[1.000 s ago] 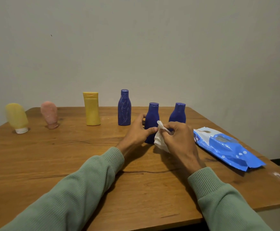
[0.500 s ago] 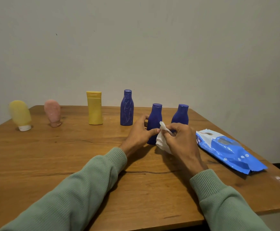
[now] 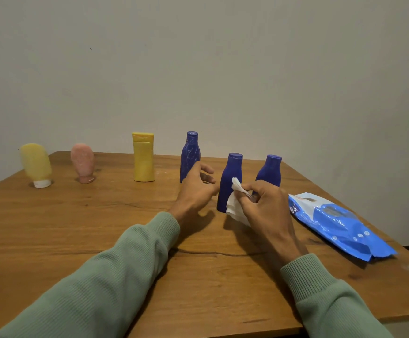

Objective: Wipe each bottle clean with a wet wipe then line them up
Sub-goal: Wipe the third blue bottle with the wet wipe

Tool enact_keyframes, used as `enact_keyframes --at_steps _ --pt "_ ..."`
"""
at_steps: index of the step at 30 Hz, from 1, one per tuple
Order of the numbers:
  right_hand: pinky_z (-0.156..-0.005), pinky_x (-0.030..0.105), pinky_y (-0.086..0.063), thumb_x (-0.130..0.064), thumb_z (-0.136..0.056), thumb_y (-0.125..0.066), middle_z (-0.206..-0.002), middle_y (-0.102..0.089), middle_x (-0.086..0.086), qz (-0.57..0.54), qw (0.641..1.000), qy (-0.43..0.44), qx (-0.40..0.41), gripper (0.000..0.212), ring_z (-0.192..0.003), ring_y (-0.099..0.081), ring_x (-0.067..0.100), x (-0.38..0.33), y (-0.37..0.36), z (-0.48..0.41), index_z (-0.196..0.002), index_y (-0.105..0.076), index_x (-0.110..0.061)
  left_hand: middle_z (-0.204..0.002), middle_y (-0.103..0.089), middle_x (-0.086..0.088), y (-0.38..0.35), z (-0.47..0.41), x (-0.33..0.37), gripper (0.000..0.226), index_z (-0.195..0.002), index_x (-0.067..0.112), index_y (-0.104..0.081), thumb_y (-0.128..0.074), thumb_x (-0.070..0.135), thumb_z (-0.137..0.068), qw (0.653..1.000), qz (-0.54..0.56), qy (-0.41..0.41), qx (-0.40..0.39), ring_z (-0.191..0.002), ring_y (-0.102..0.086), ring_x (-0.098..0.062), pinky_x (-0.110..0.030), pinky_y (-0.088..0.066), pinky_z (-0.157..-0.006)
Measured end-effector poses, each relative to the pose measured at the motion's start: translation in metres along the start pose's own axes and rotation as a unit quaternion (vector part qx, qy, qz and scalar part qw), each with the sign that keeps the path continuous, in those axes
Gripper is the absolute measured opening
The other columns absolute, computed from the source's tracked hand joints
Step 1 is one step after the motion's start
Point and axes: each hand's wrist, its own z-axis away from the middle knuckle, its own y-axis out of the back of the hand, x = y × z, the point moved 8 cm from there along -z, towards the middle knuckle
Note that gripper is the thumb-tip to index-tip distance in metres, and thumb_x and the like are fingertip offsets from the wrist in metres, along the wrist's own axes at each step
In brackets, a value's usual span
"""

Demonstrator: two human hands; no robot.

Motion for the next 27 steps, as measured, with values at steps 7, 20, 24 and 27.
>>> enact_keyframes --at_steps 7,20,24,27 --pt "-0.069 0.005 -0.042 -0.013 -0.084 -0.068 -0.092 -0.066 -0.007 -0.013 0.994 0.092 -0.056 0.016 -0.078 -0.056 -0.004 -0.044 -0.029 -0.002 -0.100 -0.070 -0.013 -0.098 -0.057 -0.003 0.057 -0.018 -0.013 0.035 -0.107 0.014 -0.051 -0.069 0.002 -0.079 0.993 -0.060 -0.008 0.105 -0.095 -0.060 -0.021 -0.038 -0.055 -0.085" --pt "-0.066 0.001 -0.040 -0.013 -0.085 -0.067 -0.100 -0.070 0.001 -0.002 0.984 0.133 -0.115 0.020 -0.079 -0.052 -0.003 -0.061 -0.078 -0.031 -0.104 -0.070 -0.012 -0.143 -0.044 -0.011 0.060 -0.071 -0.061 0.080 -0.143 0.011 -0.032 -0.079 0.013 -0.078 0.995 -0.082 0.060 -0.003 -0.126 -0.047 -0.024 -0.030 -0.044 -0.096" --pt "-0.068 0.007 -0.042 -0.013 -0.085 -0.067 -0.101 -0.069 0.000 -0.003 0.987 0.109 -0.120 0.022 -0.083 -0.054 -0.002 -0.052 -0.081 -0.031 -0.106 -0.069 -0.014 -0.137 -0.051 -0.010 0.057 -0.083 -0.070 0.082 -0.143 0.012 -0.033 -0.080 0.007 -0.076 0.997 -0.027 0.067 -0.015 -0.116 -0.056 -0.020 -0.023 -0.053 -0.081" --pt "-0.072 0.010 -0.045 -0.015 -0.086 -0.066 -0.106 -0.067 -0.003 -0.005 0.987 0.093 -0.134 0.022 -0.088 -0.055 -0.001 -0.046 -0.084 -0.028 -0.108 -0.068 -0.015 -0.130 -0.055 -0.012 0.054 -0.088 -0.068 0.073 -0.142 0.010 -0.034 -0.072 -0.003 -0.080 0.998 0.007 0.067 -0.020 -0.088 -0.060 -0.009 -0.013 -0.052 -0.053"
